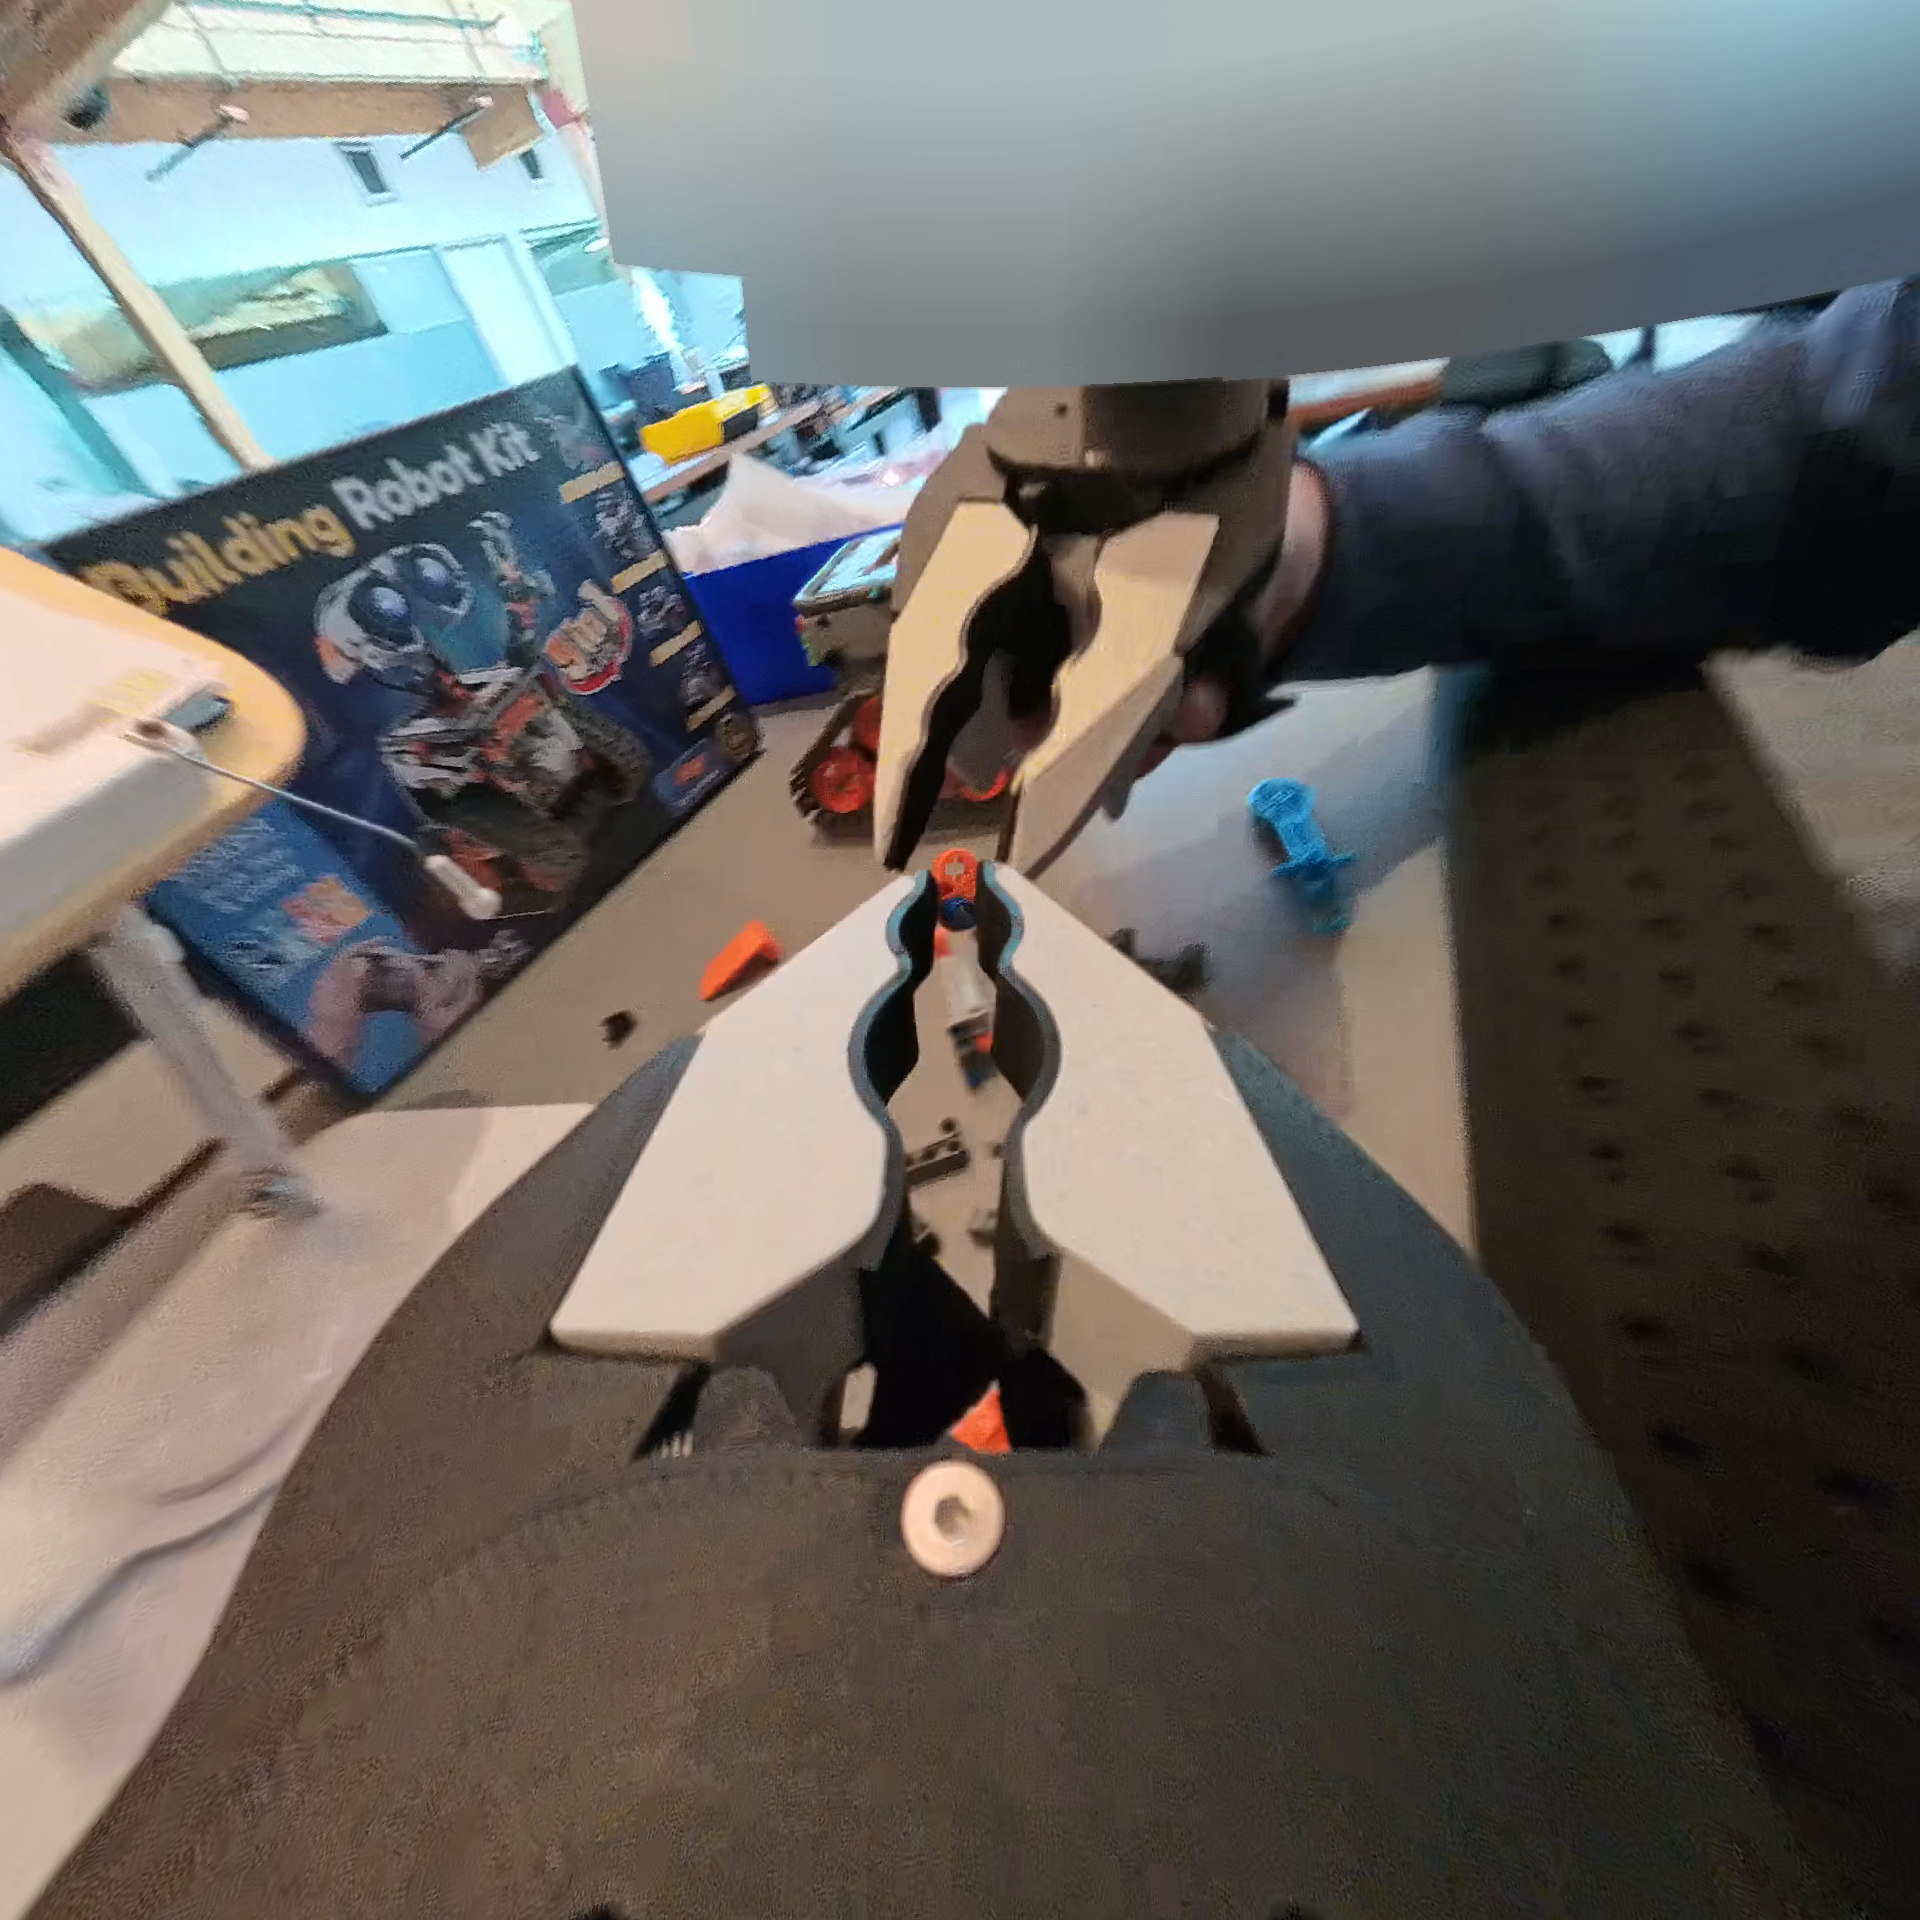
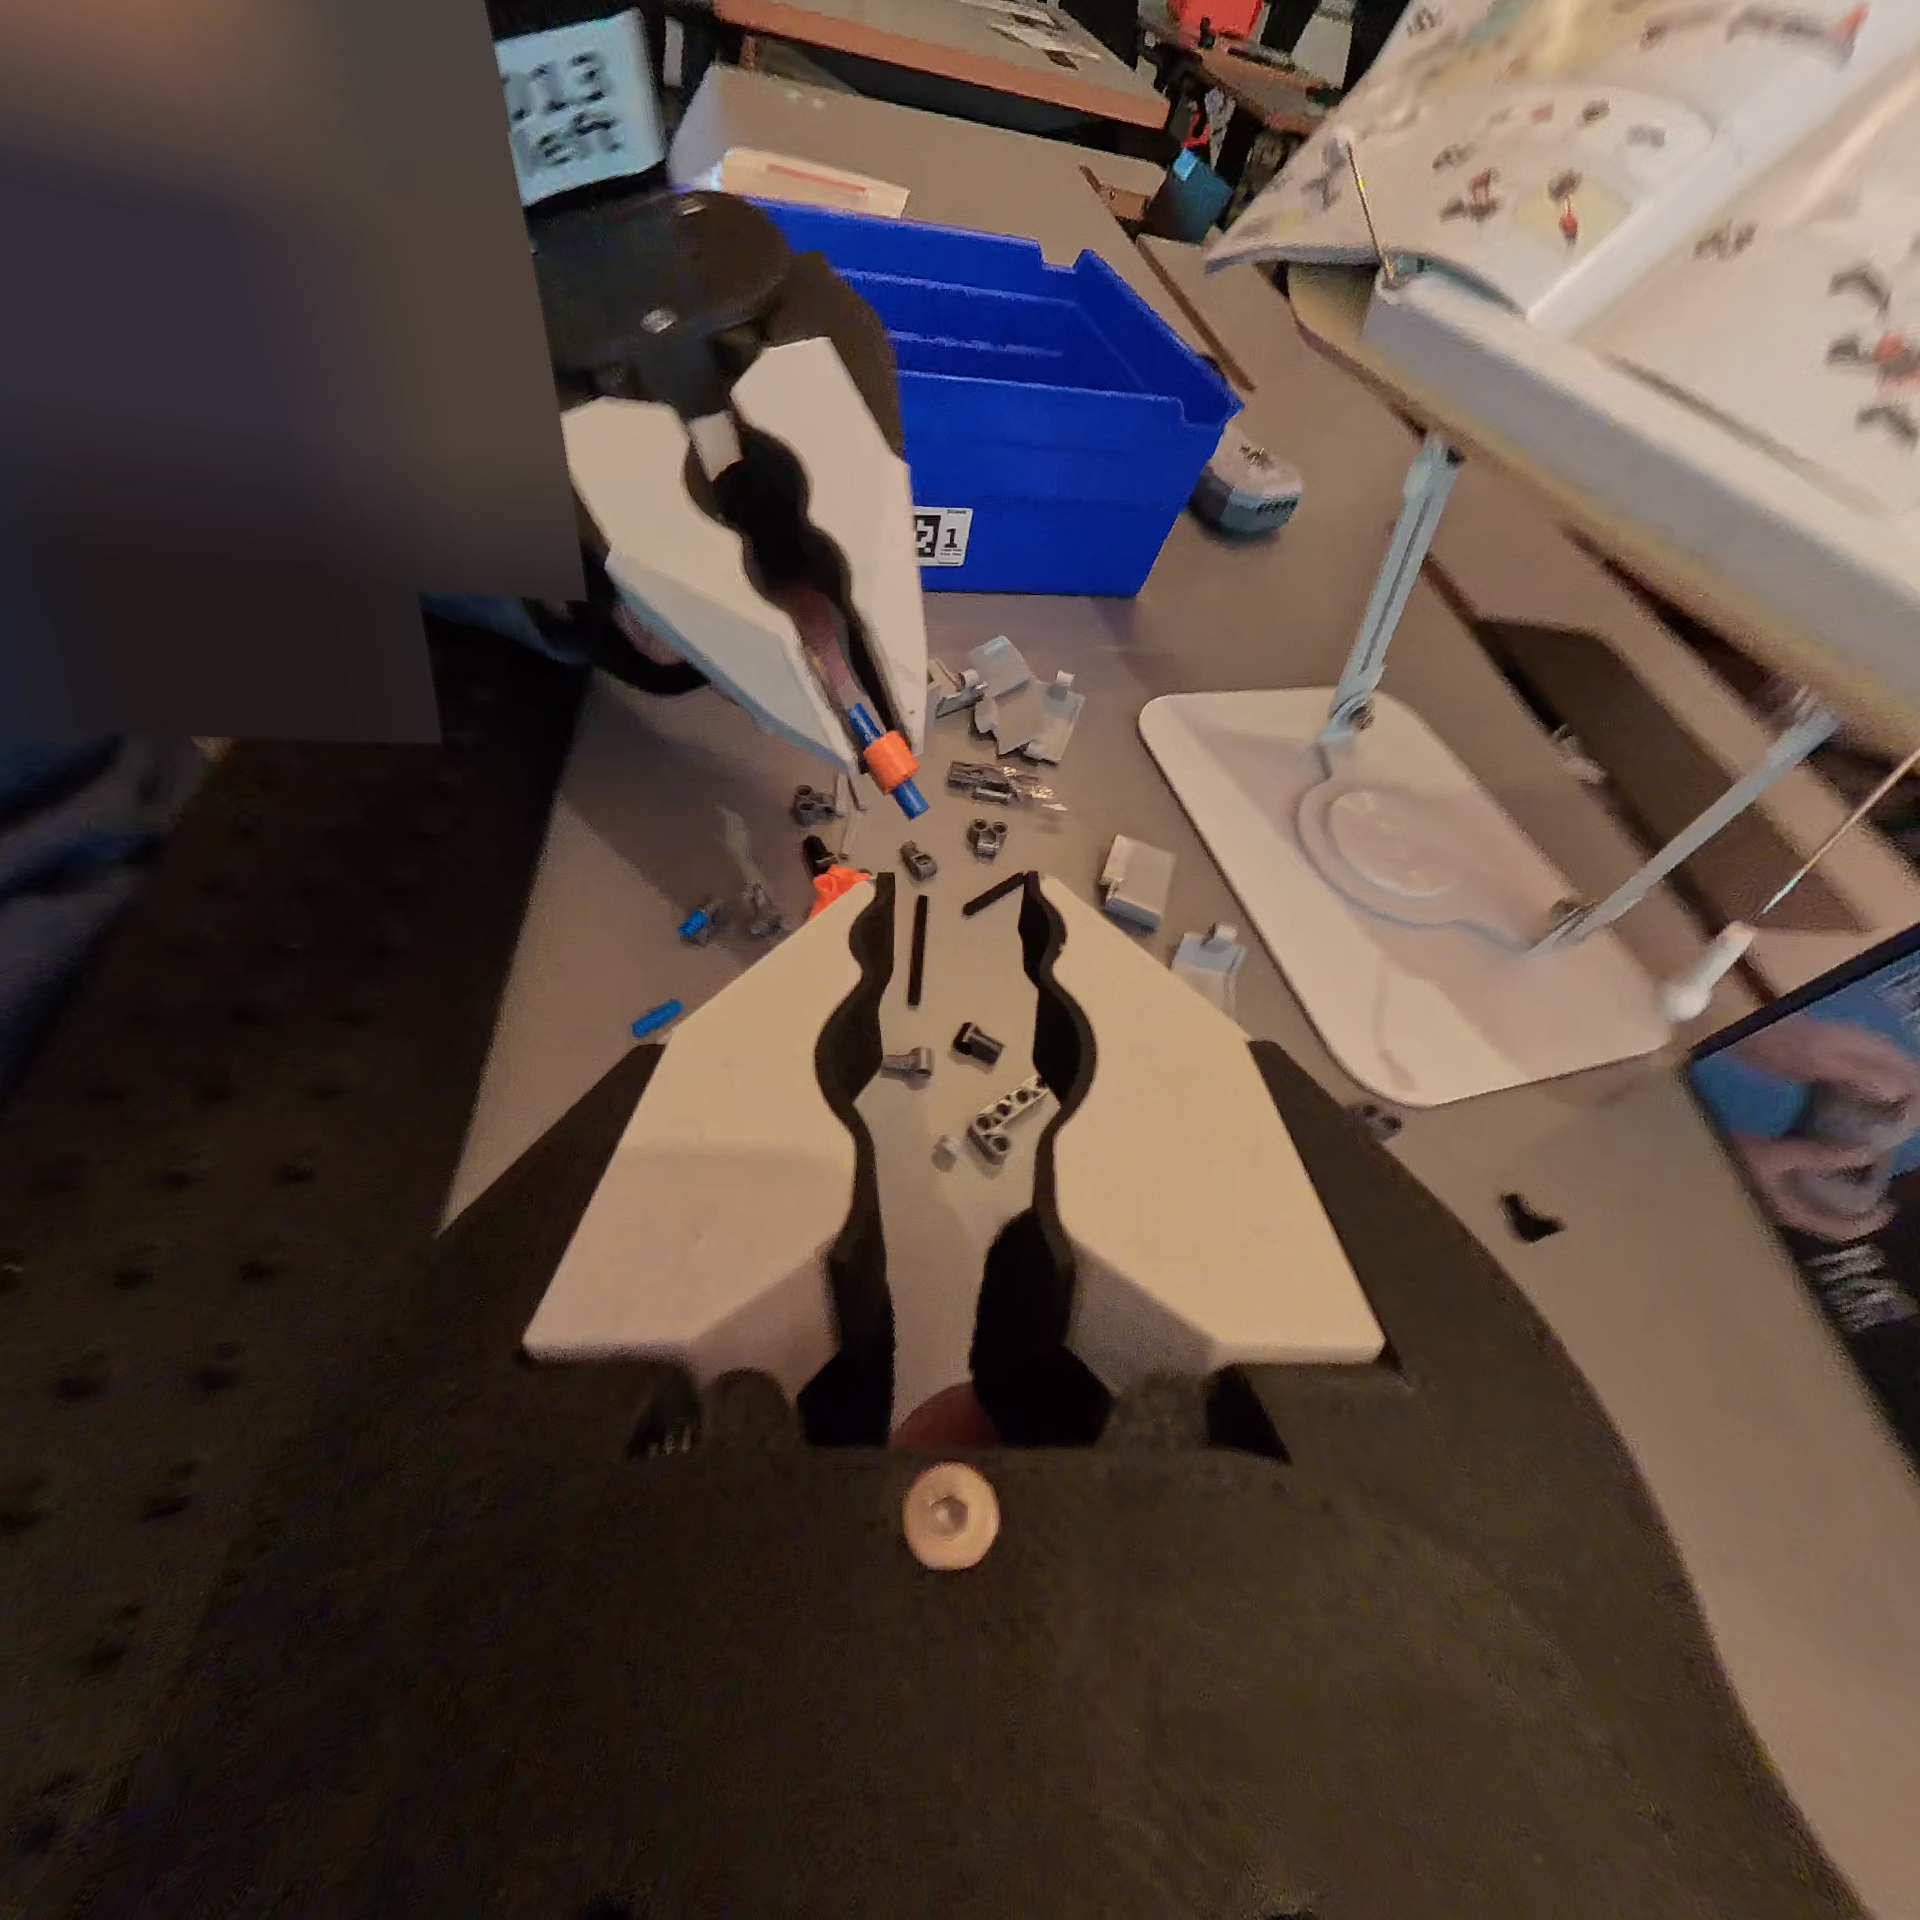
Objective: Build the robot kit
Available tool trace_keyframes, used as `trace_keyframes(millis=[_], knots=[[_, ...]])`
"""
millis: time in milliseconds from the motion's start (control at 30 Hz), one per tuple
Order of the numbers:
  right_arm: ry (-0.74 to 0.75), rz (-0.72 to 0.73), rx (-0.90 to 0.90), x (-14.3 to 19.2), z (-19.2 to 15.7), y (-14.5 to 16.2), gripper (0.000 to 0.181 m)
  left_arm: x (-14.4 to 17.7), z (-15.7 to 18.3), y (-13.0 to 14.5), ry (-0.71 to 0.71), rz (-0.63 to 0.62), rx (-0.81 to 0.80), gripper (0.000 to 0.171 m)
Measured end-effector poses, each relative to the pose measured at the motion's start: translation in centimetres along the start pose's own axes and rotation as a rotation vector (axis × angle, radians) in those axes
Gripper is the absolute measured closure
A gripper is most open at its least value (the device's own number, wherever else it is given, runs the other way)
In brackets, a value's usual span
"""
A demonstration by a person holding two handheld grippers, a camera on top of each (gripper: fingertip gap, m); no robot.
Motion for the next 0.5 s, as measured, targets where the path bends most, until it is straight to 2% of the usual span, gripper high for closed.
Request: trace_keyframes(millis=[167,300,500], knots=[[0.022,-0.055,0.166,-1.2,-1.2,-0.3,0.162,-0.1,-0.3,0.1,0.124,0.037,0.174,0.166],[-0.002,0.015,0.169,-1.0,-1.5,-0.8,0.171,-0.3,-0.2,0.3,0.171,0.037,0.228,0.166],[-0.046,0.02,0.125,-1.1,-1.7,-0.7,0.179,-0.4,-0.3,0.6,0.192,0.047,0.257,0.166]])
Point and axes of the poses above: each gripper's, where its closed fingertips meet, x back along the fingers, y out of its underside, z = x × y across the jaws, the point moved 9 cm from there along x, back along the fingers, and after that the axes turned 12 degrees about -y, right-handed, at the moved point
